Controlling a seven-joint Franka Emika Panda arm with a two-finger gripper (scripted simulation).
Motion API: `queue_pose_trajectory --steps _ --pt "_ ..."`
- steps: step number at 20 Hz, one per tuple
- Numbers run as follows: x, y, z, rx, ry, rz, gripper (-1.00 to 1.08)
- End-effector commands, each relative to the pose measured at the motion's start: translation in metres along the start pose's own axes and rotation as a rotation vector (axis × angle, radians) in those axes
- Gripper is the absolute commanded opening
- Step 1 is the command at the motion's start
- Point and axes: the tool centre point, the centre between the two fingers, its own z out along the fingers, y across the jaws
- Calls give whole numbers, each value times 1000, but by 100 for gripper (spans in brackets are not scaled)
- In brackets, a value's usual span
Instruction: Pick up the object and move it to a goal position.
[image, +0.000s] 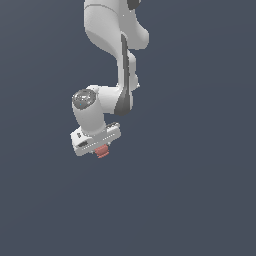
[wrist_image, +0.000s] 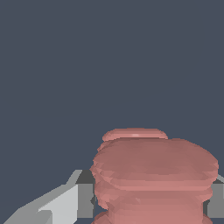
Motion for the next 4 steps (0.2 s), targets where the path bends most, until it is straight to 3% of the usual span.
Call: queue_pose_trajectory --steps 1,4 --pt "-6 0 -4 0 0 -1 -100" --pt "-8 1 -5 0 0 -1 -100"
